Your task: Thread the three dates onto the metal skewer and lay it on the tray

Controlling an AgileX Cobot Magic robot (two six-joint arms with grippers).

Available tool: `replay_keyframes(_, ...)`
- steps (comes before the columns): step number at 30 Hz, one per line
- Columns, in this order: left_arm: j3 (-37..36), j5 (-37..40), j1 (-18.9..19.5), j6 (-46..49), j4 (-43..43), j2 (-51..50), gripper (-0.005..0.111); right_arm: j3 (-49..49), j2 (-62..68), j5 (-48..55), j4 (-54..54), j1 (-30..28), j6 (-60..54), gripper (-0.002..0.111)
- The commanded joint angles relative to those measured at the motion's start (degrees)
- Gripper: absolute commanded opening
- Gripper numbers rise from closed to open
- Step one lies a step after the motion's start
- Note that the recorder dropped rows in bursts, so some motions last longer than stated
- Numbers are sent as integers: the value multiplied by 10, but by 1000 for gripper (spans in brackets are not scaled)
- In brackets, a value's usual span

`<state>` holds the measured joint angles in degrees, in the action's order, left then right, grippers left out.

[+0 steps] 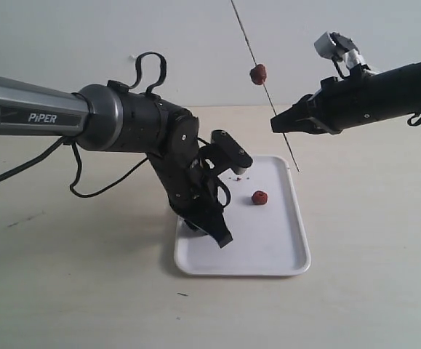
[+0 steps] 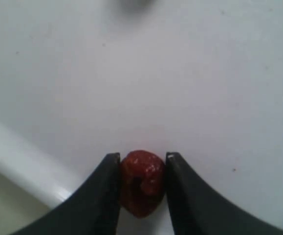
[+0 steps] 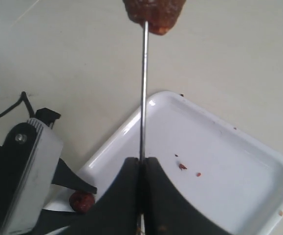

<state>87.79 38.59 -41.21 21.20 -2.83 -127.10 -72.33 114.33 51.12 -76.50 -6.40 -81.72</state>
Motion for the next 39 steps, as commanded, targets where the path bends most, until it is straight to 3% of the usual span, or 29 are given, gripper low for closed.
replay_keyframes(1,1,7,14,38,-72,32,32,0,-4,-24,33,-3,-6,0)
replay_keyframes(7,1,37,77,166,-274,70,32,0,-4,-29,75,-3,-5,0)
replay_keyframes(13,1,213,178,368,-542,80,32,0,-4,-29,133,-3,-1,0)
replay_keyframes(16,1,291,232,406,-615,80,32,0,-4,-13,168,-3,-12,0)
replay_keyframes(20,1,314,286,416,-651,80,32,0,-4,1,234,-3,-48,0)
replay_keyframes(25,1,314,321,410,-660,80,32,0,-4,46,298,-3,-57,0)
replay_keyframes(32,1,314,340,430,-723,80,32,0,-4,147,307,-3,-94,0)
replay_keyframes(39,1,314,340,430,-750,80,32,0,-2,151,307,-3,-92,0)
